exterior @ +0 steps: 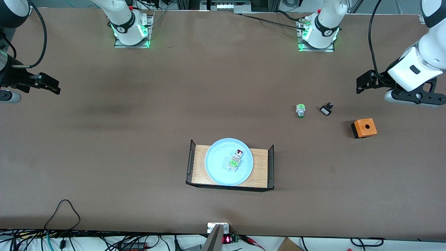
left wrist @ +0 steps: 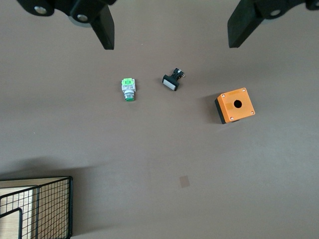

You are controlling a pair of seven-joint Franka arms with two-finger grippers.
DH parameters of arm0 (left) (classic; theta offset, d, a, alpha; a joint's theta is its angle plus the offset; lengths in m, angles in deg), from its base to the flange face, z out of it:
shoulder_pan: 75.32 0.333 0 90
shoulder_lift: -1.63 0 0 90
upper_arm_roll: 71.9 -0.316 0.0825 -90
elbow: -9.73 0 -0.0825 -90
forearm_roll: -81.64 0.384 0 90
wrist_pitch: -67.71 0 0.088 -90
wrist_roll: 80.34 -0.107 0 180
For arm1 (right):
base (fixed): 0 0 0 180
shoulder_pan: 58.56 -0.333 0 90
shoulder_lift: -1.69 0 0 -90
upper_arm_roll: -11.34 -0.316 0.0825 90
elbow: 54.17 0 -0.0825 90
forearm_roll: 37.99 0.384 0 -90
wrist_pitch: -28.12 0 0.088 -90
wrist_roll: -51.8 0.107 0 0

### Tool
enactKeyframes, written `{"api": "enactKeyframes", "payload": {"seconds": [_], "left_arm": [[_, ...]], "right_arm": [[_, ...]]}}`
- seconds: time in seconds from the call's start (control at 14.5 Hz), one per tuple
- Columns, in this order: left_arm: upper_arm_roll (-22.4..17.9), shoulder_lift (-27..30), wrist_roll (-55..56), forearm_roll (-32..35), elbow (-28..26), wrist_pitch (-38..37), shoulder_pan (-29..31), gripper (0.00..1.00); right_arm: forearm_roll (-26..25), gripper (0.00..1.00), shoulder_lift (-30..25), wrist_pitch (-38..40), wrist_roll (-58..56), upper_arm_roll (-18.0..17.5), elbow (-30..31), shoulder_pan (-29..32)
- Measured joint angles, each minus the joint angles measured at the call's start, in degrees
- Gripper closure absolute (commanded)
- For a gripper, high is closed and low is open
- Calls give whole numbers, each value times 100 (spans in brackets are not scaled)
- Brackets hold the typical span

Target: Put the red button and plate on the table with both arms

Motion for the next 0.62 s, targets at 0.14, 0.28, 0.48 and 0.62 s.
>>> {"api": "enactKeyframes", "payload": {"seconds": [0.14,0.28,0.48,0.62], "left_arm": [[0,0,0,0,0,0,0,0],[0,0,0,0,0,0,0,0],[0,0,0,0,2,0,0,0],[0,0,0,0,2,0,0,0]], "right_arm": [[0,0,0,0,4,1,0,0],[11,0,0,0,10,2,0,0],[36,0,-1,0,9,2,-2,0],[37,0,-7,0,8,2,-2,0]]}}
